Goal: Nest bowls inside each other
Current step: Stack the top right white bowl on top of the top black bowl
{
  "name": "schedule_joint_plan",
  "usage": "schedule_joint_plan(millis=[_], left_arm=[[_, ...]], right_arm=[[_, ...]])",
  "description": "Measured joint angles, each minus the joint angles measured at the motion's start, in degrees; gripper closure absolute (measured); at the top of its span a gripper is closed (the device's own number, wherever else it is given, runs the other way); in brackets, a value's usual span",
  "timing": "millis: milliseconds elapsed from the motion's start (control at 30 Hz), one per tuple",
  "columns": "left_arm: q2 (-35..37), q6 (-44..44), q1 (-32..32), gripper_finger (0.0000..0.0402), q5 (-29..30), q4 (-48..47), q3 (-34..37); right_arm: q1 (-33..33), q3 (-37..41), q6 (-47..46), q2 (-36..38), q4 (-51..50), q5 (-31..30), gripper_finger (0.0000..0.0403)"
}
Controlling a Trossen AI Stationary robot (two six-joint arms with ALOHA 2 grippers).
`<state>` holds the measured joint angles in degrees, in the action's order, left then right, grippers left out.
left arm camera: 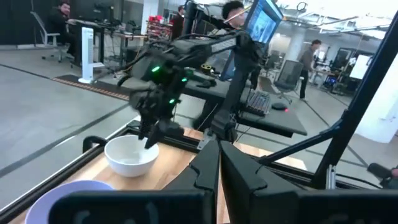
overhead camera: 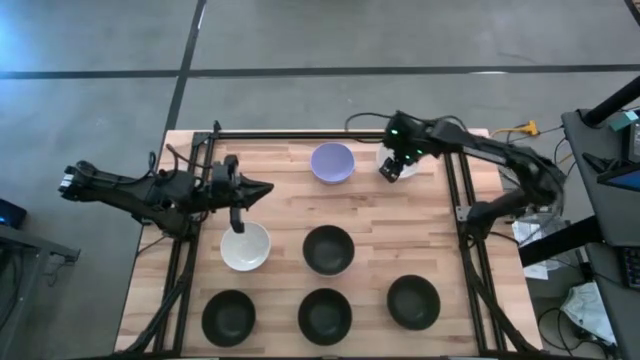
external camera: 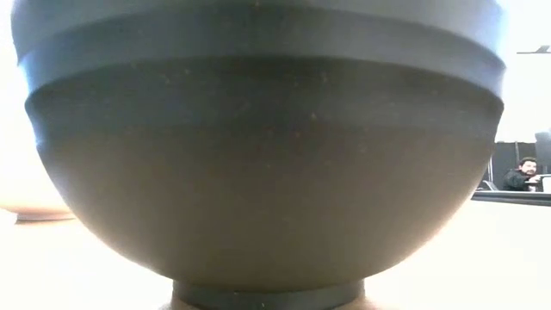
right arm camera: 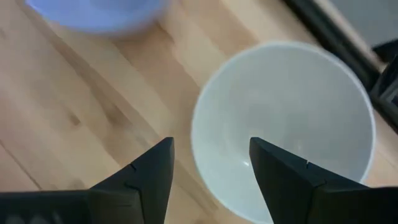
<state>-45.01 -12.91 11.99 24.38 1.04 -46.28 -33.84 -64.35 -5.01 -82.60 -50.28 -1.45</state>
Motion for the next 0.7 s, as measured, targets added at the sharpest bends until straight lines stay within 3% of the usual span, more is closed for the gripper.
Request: schedule_joint_plan(millis=[267, 533, 700], left_arm=[[1.3, 0.0, 0.0, 0.0401, 0.0, 0.0, 0.0], [2.7, -0.1, 0.0, 0.0401, 0.0, 0.0, 0.0], [2.8, 0.0, 0.0, 0.0402, 0.0, -0.1, 0.0]], right_arm=[[-0.7, -8.4, 5.6, -13.7, -8.5, 0.2, 0.0197], [-0.7, -8.7, 6.6, -18.0, -9.0, 0.2, 0.0199], [-0.7, -8.6, 6.6, -19.7, -9.1, 1.0, 0.0225]])
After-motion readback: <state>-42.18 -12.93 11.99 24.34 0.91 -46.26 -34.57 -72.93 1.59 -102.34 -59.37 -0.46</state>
